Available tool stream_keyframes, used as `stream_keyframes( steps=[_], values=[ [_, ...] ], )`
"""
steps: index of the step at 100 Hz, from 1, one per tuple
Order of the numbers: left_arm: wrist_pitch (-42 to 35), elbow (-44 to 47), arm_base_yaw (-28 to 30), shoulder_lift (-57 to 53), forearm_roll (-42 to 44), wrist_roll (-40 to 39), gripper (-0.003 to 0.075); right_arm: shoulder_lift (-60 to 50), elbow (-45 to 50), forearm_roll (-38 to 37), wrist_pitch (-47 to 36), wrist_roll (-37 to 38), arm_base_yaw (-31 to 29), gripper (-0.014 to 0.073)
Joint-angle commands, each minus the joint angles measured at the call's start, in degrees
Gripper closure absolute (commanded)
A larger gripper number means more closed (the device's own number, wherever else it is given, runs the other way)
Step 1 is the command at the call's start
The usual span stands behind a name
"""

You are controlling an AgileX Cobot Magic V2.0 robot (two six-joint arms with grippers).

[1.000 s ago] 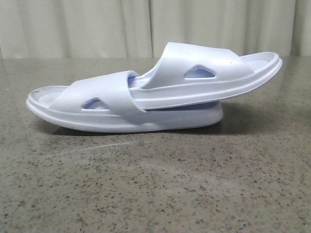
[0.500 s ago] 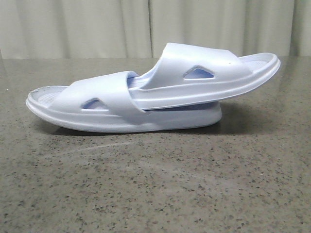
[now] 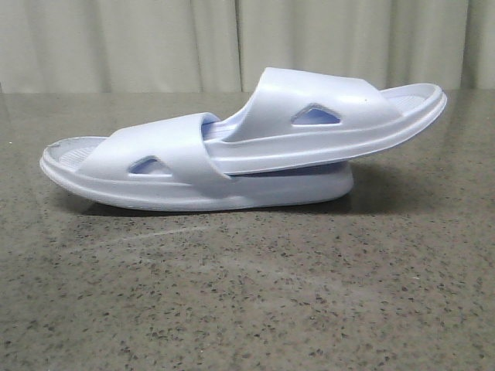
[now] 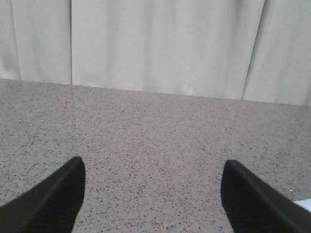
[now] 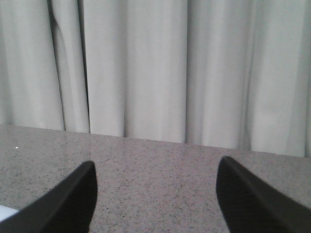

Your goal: Insert blue slippers together front up

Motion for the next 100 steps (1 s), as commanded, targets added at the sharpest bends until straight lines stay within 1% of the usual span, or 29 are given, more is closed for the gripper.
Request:
stream_keyframes(
  steps=[1, 3, 10, 15, 17, 22, 28, 31, 34, 53, 100],
  values=[
    [0.71, -1.70, -0.20, 0.08, -0.35, 0.12, 0.0267, -0.06, -1.52, -1.04, -2.72, -0.54, -0.05, 0.0212],
    [0.71, -1.70, -0.20, 0.08, -0.35, 0.12, 0.0281, -0.06, -1.52, -1.04, -2.60, -0.54, -0.05, 0.0230],
    [0.71, -1.70, -0.20, 0.08, -0.35, 0.12, 0.0363, -0.06, -1.52, -1.04, -2.60, -0.54, -0.05, 0.0347],
    [0.71, -1.70, -0.20, 0.08, -0.35, 0.12, 0.0440, -0.06, -1.52, -0.96, -2.72, -0.54, -0.05, 0.0456],
    [0.71, -1.70, -0.20, 0.08, -0.35, 0.12, 0.0459, -0.06, -1.52, -0.96, -2.72, -0.54, -0.05, 0.0485],
    [0.71, -1.70, -0.20, 0.08, -0.35, 0.12, 0.0542, -0.06, -1.52, -0.96, -2.72, -0.54, -0.05, 0.0597],
    [0.71, -1.70, -0.20, 0.08, -0.35, 0.12, 0.0626, -0.06, -1.52, -0.96, -2.72, -0.54, -0.05, 0.0697],
    [0.71, -1.70, -0.20, 0.08, -0.35, 0.12, 0.0678, -0.06, -1.52, -0.71, -2.72, -0.54, -0.05, 0.0698],
    [0.71, -1.70, -0.20, 0.08, -0.35, 0.12, 0.0704, -0.06, -1.52, -0.12, -2.72, -0.54, -0.05, 0.0699],
    [0.71, -1.70, -0.20, 0.08, -0.35, 0.12, 0.0704, -0.06, -1.52, 2.82, -2.22, -0.54, -0.05, 0.0699],
    [0.71, -1.70, -0.20, 0.08, -0.35, 0.12, 0.0704, -0.06, -1.52, 2.82, -2.22, -0.54, -0.05, 0.0701]
  ],
)
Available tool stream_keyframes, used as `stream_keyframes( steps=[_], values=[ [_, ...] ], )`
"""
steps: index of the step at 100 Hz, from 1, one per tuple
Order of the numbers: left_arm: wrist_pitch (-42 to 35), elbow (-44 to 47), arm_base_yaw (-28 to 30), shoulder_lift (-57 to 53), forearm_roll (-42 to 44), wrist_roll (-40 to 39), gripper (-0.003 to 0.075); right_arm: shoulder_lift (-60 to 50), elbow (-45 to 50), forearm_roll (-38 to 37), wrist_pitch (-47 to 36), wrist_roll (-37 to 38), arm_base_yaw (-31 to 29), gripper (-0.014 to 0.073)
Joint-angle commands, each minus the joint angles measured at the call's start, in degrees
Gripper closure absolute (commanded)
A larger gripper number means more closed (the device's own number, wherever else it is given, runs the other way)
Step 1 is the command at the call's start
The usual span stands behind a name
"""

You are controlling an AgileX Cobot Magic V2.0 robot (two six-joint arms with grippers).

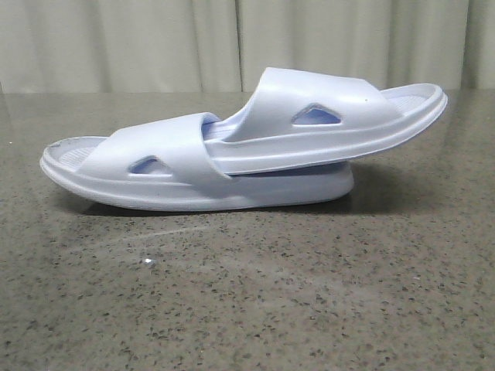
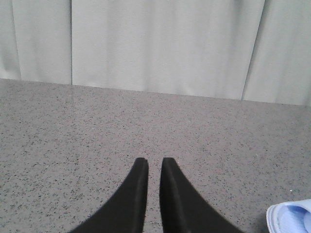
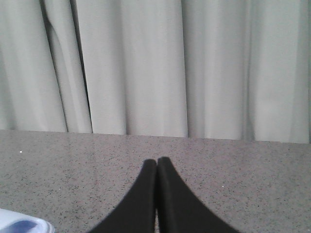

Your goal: Insert blue slippers together front up

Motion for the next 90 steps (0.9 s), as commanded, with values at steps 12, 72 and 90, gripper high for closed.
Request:
stream_keyframes(
  steps=[12, 72, 90],
  values=[
    [0.71, -1.70, -0.20, 0.08, -0.35, 0.12, 0.0704, -0.06, -1.52, -1.08, -2.14, -0.54, -0.05, 0.0701],
    [-1.81, 0.05, -0.20, -9.89, 23.24, -12.26, 0.0704, -0.06, -1.52, -1.08, -2.14, -0.54, -0.05, 0.0701],
    [-0.10, 3.99, -0.20, -12.56, 68.33, -59.07, 0.0704, -0.06, -1.52, -1.08, -2.14, -0.54, -0.05, 0.0701]
  ],
)
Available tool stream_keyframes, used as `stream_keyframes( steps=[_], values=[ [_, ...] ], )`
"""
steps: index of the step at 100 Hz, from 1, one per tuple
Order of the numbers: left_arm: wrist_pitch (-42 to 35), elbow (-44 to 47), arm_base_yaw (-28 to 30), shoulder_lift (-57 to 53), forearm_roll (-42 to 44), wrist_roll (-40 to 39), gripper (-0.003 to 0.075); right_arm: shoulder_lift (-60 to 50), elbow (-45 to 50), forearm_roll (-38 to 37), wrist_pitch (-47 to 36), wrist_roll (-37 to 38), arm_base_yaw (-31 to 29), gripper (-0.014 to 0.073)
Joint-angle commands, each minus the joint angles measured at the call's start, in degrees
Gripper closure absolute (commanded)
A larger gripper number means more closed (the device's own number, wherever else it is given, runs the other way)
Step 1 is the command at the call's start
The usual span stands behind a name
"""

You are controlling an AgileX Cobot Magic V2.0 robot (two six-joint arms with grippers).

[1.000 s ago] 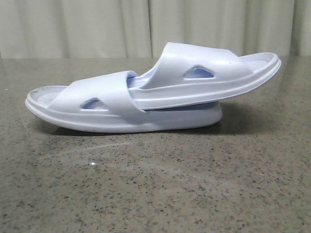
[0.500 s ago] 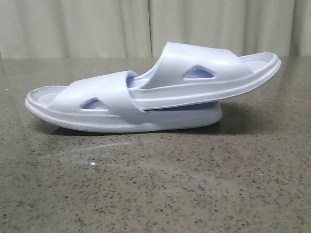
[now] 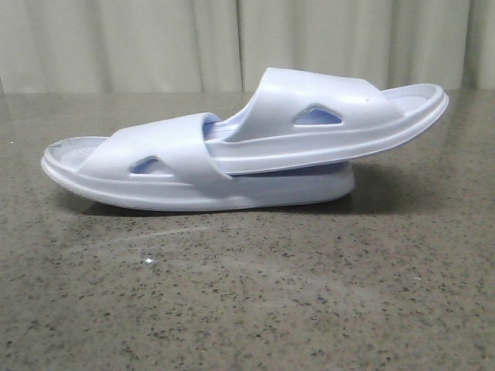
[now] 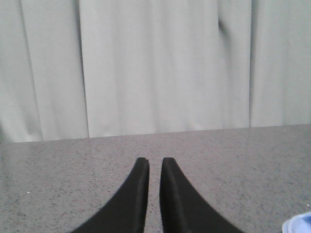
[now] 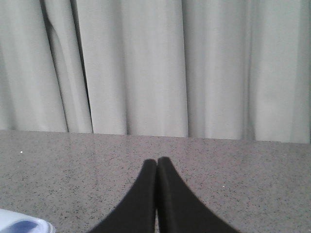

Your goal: Insert blue slippers together front up

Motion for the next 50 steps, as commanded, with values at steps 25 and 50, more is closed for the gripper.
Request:
stream_keyframes(
  steps=[25, 50],
  values=[
    [0.74, 9.28, -0.20, -7.20, 49.47, -55.12, 0.0704, -0.06, -1.52, -1.20, -2.14, -0.54, -0.05, 0.0701],
    [0.74, 13.70, -0.20, -16.16, 52.35, -55.12, 0.0704, -0.06, -1.52, -1.20, -2.14, -0.54, -0.05, 0.0701]
  ],
)
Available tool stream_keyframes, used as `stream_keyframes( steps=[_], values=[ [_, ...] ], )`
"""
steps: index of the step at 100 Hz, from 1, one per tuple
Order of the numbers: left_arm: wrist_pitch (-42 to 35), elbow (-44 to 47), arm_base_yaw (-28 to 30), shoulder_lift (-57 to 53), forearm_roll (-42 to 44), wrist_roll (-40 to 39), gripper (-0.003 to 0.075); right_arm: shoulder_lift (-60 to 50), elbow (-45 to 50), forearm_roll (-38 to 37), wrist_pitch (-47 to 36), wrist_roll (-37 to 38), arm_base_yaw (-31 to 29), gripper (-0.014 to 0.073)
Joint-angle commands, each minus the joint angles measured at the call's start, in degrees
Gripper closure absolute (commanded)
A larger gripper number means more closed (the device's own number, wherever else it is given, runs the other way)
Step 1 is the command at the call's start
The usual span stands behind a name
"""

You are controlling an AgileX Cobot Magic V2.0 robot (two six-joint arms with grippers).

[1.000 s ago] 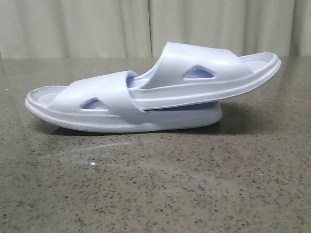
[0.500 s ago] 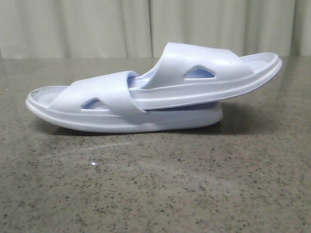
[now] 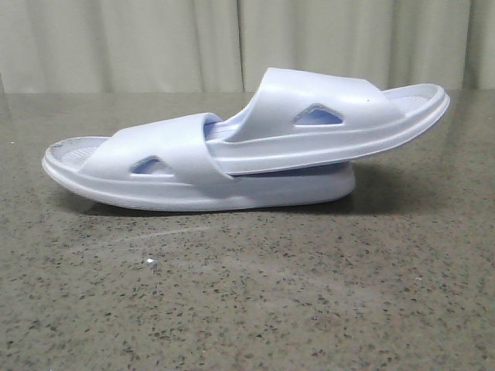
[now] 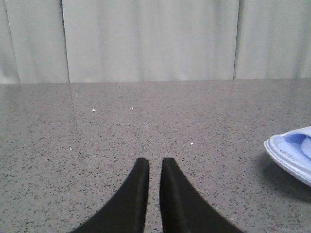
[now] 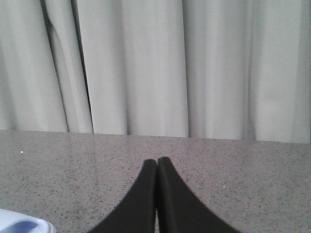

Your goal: Insert blue slippers together front up

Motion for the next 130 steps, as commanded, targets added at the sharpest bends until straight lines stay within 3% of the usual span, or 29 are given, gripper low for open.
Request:
stream_keyframes(
  steps=[1, 108, 130],
  values=[
    [-4.48, -0.32, -0.20, -2.35, 0.95, -0.86, 0.0704, -0.06, -1.52, -1.20, -2.14, -0.54, -0.05, 0.0701],
    [-4.48, 0.93, 2.08, -2.34, 1.10, -0.86, 0.0704, -0.06, -1.52, -1.11, -2.22, -0.54, -0.05, 0.0701],
    [-4.48, 0.93, 2.08, -2.34, 1.10, -0.86, 0.0704, -0.05, -1.36, -0.65, -5.55, -0.54, 10.57, 0.0701]
  ],
)
